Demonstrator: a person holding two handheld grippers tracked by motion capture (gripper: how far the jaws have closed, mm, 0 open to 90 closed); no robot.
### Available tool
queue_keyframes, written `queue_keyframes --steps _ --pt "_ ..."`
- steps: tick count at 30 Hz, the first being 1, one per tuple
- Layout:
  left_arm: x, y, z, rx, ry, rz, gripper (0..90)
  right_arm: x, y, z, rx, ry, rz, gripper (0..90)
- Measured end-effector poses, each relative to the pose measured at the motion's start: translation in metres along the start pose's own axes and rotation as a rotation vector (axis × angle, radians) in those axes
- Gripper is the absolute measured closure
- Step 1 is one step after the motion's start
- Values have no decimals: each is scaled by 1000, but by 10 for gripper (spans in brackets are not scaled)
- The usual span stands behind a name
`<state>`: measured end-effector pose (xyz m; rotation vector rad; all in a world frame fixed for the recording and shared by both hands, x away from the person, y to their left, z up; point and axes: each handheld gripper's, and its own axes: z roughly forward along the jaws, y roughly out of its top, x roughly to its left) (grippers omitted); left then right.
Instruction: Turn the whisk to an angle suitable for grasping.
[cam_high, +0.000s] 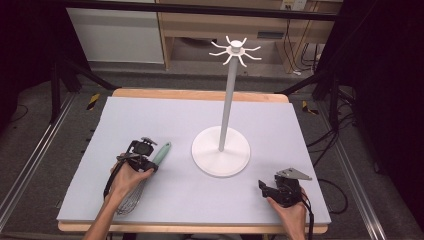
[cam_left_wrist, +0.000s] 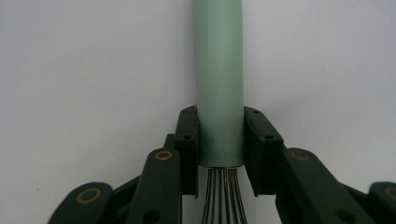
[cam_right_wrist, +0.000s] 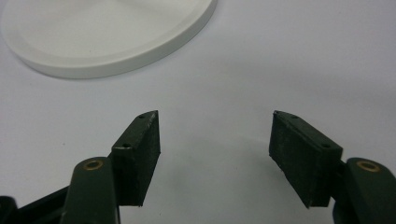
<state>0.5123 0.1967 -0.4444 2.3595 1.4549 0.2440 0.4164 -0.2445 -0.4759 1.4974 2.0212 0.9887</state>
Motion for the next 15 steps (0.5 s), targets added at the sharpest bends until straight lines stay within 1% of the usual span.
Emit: queue_keyframes --steps 5,11,15 --pt "-1 -2 -8 -28 -7 11 687 0 0 0 0 -1 1 340" --pt "-2 -7 -21 -91 -25 16 688 0 0 0 0 -1 1 340" --pt "-3 -12 -31 -145 -43 17 688 0 0 0 -1 0 5 340"
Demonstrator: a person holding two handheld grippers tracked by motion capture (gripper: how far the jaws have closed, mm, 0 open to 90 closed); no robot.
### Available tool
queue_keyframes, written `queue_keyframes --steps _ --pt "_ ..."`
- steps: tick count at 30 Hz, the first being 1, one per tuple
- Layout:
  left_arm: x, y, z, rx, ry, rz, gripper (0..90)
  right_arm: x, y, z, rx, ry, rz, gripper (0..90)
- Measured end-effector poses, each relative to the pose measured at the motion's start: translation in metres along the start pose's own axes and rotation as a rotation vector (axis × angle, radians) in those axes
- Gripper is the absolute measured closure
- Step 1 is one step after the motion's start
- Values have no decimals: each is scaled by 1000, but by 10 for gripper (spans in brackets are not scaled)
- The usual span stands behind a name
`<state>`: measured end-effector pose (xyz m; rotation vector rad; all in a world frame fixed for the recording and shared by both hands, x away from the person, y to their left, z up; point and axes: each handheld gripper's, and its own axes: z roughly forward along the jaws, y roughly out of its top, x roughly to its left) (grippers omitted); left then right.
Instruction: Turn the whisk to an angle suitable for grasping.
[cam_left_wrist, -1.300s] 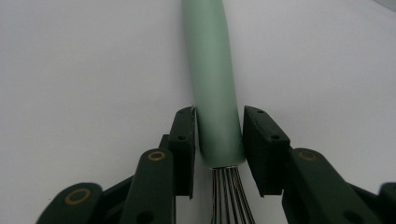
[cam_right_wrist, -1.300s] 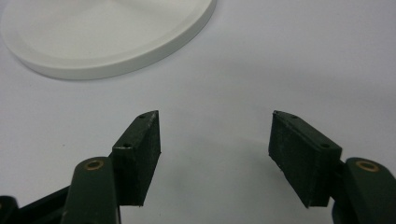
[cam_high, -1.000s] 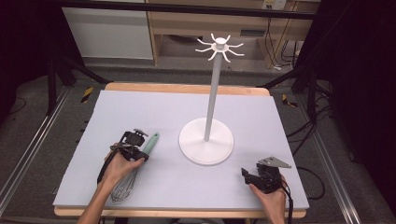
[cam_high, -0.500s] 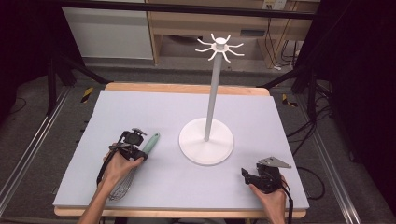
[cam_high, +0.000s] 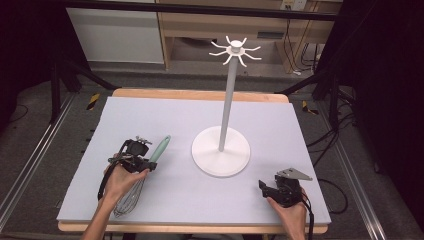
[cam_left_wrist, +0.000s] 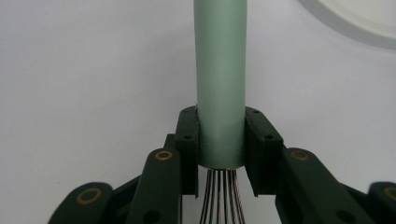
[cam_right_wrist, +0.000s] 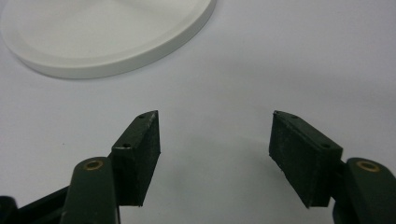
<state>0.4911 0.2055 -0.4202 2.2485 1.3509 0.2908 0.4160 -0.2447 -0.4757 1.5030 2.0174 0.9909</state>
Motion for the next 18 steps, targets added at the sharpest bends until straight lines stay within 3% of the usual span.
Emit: queue_keyframes --steps 10,18 --pt "-1 -7 -25 -114 -31 -5 688 0 0 0 0 -2 3 340" --pt "-1 -9 -51 -237 -51 -1 688 -1 0 0 -5 0 0 340"
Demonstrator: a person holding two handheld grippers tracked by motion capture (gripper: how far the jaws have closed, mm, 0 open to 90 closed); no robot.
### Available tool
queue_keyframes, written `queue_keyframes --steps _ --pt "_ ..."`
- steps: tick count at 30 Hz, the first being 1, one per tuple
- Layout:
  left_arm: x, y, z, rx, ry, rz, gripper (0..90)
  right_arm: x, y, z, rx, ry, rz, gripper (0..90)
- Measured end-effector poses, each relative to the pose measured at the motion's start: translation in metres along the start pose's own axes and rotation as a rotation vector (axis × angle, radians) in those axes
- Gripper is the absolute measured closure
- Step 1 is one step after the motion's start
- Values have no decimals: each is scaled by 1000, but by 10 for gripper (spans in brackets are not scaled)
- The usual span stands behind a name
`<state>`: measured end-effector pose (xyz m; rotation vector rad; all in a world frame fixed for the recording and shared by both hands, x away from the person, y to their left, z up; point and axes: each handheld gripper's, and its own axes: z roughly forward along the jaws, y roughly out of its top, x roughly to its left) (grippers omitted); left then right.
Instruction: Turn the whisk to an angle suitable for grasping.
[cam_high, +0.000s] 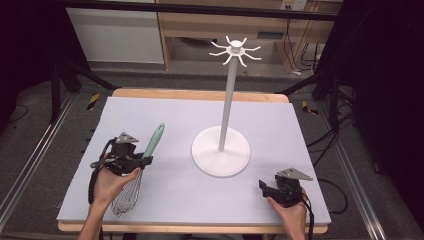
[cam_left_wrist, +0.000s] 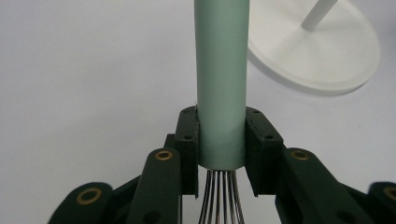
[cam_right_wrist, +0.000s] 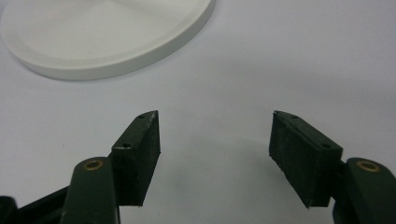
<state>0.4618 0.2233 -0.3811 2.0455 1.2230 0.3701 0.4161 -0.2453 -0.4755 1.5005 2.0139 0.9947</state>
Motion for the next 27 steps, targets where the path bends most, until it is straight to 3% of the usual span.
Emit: queue_keyframes --steps 8,16,27 --pt "-5 1 -22 -149 -14 6 688 0 0 0 -3 -11 -1 335" --pt "-15 -2 -34 -332 0 14 688 1 0 -1 -27 -19 -1 334" --pt "-27 -3 -39 -417 -2 30 687 3 -1 0 -28 -20 -16 331"
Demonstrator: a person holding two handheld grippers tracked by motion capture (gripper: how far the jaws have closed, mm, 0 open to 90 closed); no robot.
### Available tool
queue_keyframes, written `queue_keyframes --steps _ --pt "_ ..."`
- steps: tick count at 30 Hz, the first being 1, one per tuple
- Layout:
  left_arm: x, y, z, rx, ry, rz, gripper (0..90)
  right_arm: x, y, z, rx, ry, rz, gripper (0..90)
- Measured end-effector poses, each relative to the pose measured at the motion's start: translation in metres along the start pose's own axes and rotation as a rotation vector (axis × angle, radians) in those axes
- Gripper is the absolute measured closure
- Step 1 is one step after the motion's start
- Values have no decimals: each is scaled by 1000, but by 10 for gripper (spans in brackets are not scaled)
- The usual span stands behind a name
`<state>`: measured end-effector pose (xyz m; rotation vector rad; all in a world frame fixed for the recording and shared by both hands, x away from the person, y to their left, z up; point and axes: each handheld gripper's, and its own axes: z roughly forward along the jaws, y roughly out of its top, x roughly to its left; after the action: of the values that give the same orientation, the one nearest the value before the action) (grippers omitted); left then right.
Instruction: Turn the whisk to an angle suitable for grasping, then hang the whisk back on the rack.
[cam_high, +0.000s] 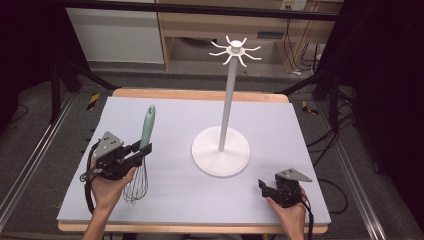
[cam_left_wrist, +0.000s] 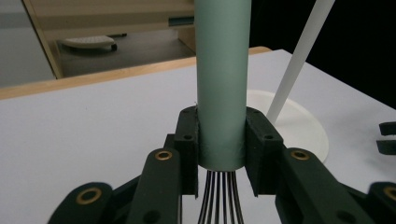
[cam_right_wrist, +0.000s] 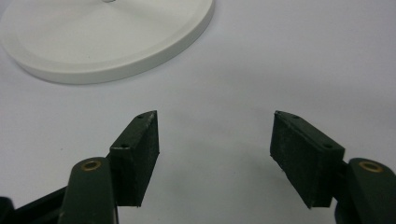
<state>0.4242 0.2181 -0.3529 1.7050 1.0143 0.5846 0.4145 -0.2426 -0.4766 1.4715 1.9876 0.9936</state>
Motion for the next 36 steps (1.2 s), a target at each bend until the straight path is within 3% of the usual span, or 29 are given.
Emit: queue_keyframes --steps 14,36 --pt "-16 22 4 -110 -54 24 687 1 1 1 -16 -11 -10 319" --pt "-34 61 23 -143 -108 38 687 0 0 1 -17 -14 -9 314"
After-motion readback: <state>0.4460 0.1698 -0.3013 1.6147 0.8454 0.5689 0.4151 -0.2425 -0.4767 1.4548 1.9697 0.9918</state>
